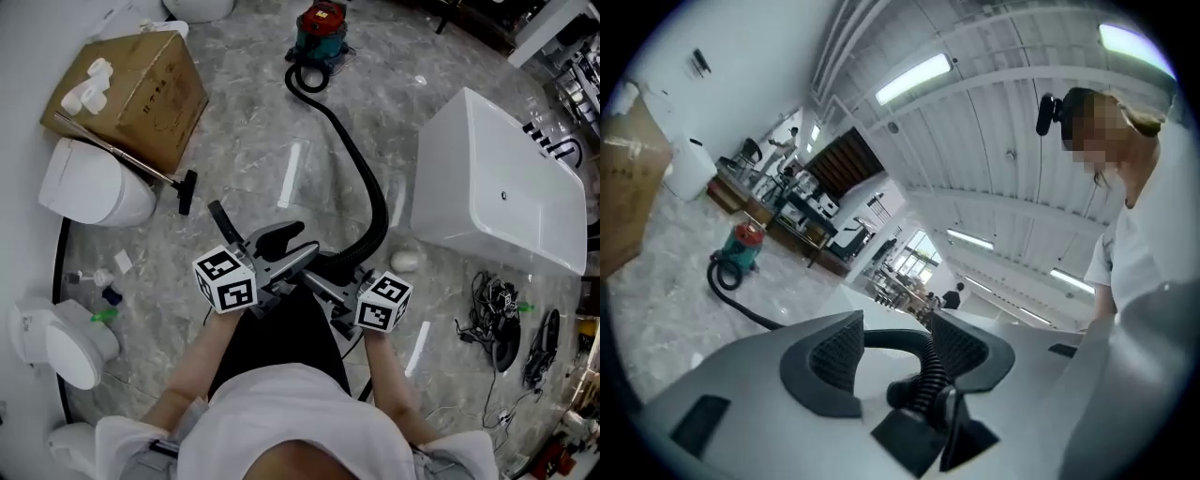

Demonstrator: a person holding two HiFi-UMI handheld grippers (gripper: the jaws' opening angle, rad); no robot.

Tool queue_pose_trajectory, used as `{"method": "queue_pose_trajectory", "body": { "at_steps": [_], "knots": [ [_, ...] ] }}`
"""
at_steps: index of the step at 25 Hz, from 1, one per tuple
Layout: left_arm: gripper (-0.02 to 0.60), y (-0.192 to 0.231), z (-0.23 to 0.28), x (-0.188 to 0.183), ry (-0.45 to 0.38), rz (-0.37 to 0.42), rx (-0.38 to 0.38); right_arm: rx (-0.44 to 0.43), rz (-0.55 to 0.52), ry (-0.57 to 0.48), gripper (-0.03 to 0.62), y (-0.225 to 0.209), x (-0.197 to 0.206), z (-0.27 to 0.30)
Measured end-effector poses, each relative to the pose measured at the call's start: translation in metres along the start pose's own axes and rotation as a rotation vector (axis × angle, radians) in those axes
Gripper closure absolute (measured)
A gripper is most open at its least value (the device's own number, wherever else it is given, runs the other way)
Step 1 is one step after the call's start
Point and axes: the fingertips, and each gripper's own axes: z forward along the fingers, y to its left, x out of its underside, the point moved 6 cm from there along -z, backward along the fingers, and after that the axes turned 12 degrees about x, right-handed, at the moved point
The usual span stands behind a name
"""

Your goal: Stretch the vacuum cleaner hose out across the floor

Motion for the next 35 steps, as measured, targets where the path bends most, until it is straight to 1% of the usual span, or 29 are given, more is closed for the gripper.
{"method": "queue_pose_trajectory", "body": {
  "at_steps": [2, 4, 6, 8, 10, 13, 15, 16, 19, 21, 23, 25, 27, 30, 32, 34, 35],
  "knots": [
    [0.365, 0.006, -0.028, -0.019, -0.09, 0.007, -0.056, 0.001, 0.025, -0.044, 0.401, -0.007, -0.014, 0.007],
    [0.365, 0.009, -0.056, -0.039, -0.182, 0.007, -0.103, 0.012, 0.023, -0.058, 0.401, -0.011, -0.025, 0.016],
    [0.365, 0.009, -0.082, -0.054, -0.235, 0.009, -0.157, 0.022, 0.024, -0.064, 0.402, -0.013, -0.033, 0.025],
    [0.365, 0.01, -0.106, -0.061, -0.262, 0.01, -0.228, 0.022, 0.046, -0.082, 0.402, -0.013, -0.04, 0.031],
    [0.364, 0.016, -0.128, -0.057, -0.267, -0.016, -0.301, 0.02, 0.064, -0.107, 0.402, -0.014, -0.048, 0.035],
    [0.355, 0.03, -0.153, -0.041, -0.276, -0.118, -0.378, 0.026, 0.07, -0.146, 0.402, -0.013, -0.061, 0.041],
    [0.266, 0.039, -0.158, -0.026, -0.261, -0.194, -0.387, 0.021, 0.075, -0.167, 0.402, -0.01, -0.067, 0.043],
    [0.235, 0.044, -0.155, -0.018, -0.25, -0.238, -0.372, 0.015, 0.082, -0.178, 0.402, -0.009, -0.071, 0.043],
    [0.19, 0.06, -0.136, -0.003, -0.215, -0.365, -0.276, -0.012, 0.114, -0.22, 0.402, 0.0, -0.079, 0.045],
    [0.181, 0.064, -0.121, -0.001, -0.217, -0.409, -0.193, -0.025, 0.125, -0.243, 0.402, 0.007, -0.082, 0.044],
    [0.181, 0.065, -0.108, -0.009, -0.271, -0.409, -0.127, -0.031, 0.128, -0.256, 0.402, 0.012, -0.083, 0.042],
    [0.181, 0.066, -0.101, -0.021, -0.341, -0.402, -0.083, -0.034, 0.143, -0.271, 0.402, 0.014, -0.082, 0.038],
    [0.181, 0.065, -0.098, -0.028, -0.376, -0.408, -0.05, -0.036, 0.164, -0.29, 0.402, 0.017, -0.079, 0.033],
    [0.183, 0.064, -0.097, -0.032, -0.412, -0.434, -0.017, -0.04, 0.166, -0.293, 0.402, 0.024, -0.073, 0.028],
    [0.183, 0.064, -0.092, -0.035, -0.443, -0.447, 0.028, -0.059, 0.168, -0.283, 0.402, 0.029, -0.069, 0.028],
    [0.187, 0.063, -0.086, -0.039, -0.494, -0.464, 0.071, -0.08, 0.179, -0.272, 0.402, 0.033, -0.063, 0.03],
    [0.26, 0.063, -0.085, -0.041, -0.533, -0.475, 0.079, -0.087, 0.197, -0.275, 0.402, 0.034, -0.06, 0.03]
  ]
}}
